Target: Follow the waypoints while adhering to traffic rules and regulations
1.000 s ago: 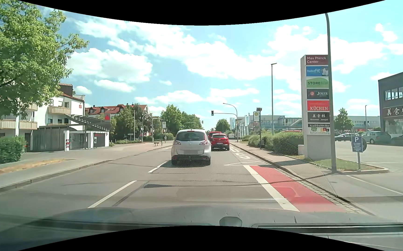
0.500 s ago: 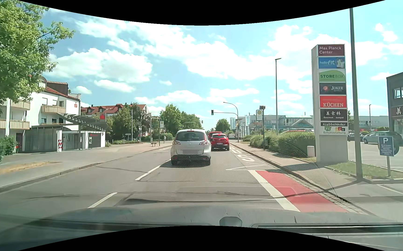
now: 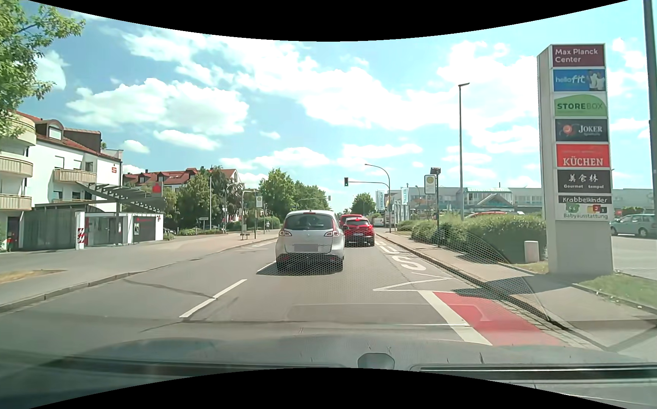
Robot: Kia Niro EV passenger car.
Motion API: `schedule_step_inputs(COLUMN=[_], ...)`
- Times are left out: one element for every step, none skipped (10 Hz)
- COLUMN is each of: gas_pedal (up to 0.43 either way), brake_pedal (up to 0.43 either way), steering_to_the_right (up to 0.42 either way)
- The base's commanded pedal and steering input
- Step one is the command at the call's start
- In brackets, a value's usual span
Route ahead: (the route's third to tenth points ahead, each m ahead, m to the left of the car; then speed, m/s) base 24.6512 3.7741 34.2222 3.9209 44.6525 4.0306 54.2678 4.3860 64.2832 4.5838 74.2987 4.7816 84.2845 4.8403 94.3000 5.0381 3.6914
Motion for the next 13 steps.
schedule_step_inputs(gas_pedal=[0.02,0.0,0.0,0.0,0.0,0.0,0.0,0.0,0.0,0.0,0.0,0.0,0.0], brake_pedal=[0.006,0.006,0.006,0.006,0.006,0.006,0.006,0.006,0.006,0.006,0.006,0.018,0.018], steering_to_the_right=[-0.001,-0.001,-0.001,-0.001,-0.001,-0.001,-0.001,-0.001,-0.001,-0.001,0.0,0.0,-0.001])
